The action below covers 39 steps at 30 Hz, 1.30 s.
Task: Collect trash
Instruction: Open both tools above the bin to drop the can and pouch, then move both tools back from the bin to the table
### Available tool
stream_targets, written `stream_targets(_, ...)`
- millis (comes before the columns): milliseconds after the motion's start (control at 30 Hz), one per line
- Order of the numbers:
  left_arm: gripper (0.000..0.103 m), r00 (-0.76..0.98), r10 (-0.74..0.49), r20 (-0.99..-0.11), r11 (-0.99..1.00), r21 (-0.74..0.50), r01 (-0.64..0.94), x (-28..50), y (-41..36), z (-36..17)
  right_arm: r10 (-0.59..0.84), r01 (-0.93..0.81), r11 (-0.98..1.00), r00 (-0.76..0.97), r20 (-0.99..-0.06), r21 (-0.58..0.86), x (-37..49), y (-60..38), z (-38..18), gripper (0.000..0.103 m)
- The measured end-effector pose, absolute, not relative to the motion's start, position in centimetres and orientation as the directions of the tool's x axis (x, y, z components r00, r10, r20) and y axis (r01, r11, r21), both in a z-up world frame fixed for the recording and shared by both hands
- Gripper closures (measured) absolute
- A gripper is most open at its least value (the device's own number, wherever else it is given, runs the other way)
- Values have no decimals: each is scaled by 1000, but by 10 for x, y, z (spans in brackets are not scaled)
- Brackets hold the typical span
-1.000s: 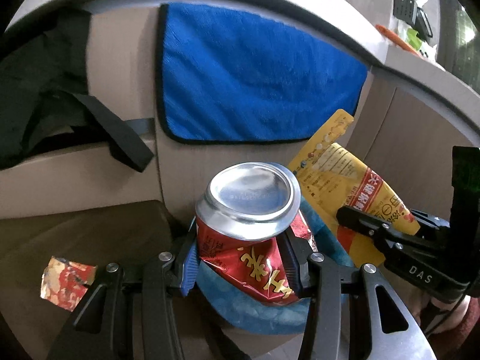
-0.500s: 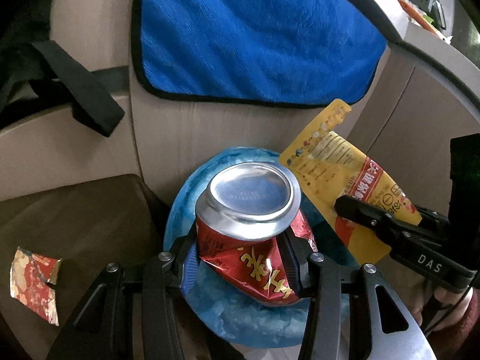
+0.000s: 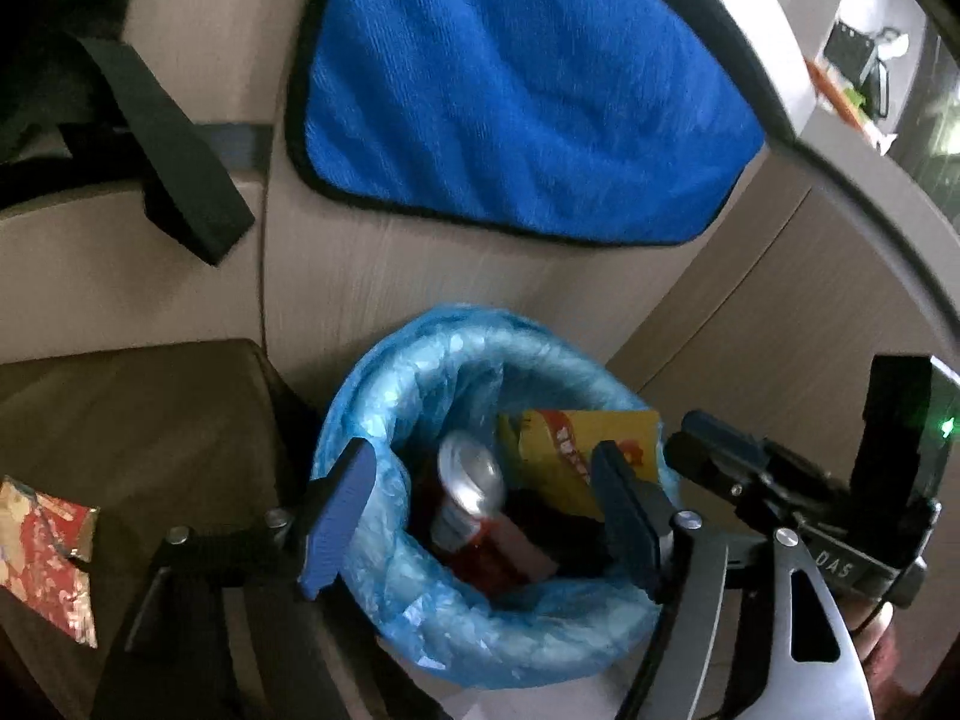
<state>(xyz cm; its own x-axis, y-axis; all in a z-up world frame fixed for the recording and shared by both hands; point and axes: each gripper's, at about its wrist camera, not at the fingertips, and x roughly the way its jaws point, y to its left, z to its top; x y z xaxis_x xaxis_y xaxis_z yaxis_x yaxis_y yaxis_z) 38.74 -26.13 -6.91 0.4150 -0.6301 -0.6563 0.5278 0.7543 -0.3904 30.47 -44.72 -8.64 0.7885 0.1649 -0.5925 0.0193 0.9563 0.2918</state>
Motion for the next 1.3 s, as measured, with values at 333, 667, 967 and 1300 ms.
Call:
stream_targets(333, 24, 531, -602, -596, 792, -360, 493, 356, -193, -23, 152, -4, 964, 830, -537, 267, 271, -434, -49, 50)
stream_targets(667, 21, 631, -487, -604, 873, -335, 354, 311, -70, -20, 250, -133, 959, 817, -519, 252, 253, -372, -18, 49)
stream_targets(967, 12, 586, -430, -687, 903, -326, 280, 269, 0, -62, 380, -330, 924, 723, -577, 195, 242, -266, -37, 49)
stream_targets(1300, 12, 587, -380, -714, 923, -329, 198, 223, 32, -92, 401, -457, 884, 637, -658, 97, 290, -193, -78, 49)
